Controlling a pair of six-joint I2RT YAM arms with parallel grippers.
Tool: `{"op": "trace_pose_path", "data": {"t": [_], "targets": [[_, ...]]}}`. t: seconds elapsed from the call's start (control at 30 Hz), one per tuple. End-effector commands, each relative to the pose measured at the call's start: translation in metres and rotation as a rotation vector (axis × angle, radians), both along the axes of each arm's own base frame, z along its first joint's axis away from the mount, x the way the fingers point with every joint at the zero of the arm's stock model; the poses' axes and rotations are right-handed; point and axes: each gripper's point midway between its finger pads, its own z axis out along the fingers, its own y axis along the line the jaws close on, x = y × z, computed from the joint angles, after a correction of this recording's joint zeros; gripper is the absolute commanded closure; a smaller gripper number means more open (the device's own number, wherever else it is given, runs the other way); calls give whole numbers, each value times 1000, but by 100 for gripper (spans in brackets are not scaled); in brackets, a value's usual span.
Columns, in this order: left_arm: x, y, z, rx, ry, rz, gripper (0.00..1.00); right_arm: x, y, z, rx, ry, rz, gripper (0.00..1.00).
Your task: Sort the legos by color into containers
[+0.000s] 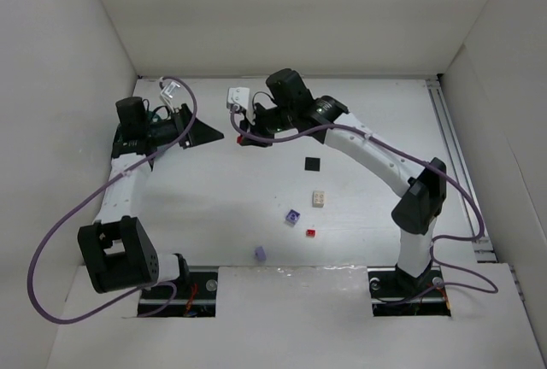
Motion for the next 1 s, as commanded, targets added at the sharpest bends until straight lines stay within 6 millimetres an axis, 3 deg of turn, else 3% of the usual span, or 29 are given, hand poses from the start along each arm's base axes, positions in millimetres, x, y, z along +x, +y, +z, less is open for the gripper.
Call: {"op": "trace_pose_path", "data": {"t": [0.0, 0.3, 0.97], "targets": [[-3, -17, 25, -42, -39, -31, 46, -1, 13, 25, 68, -43, 14, 94], [-14, -33, 24, -57, -25, -77, 46, -5, 19, 23, 50, -69, 4, 94], [-18, -41, 15, -57, -5, -105, 56, -4, 28, 31, 59, -114, 8, 94]]}}
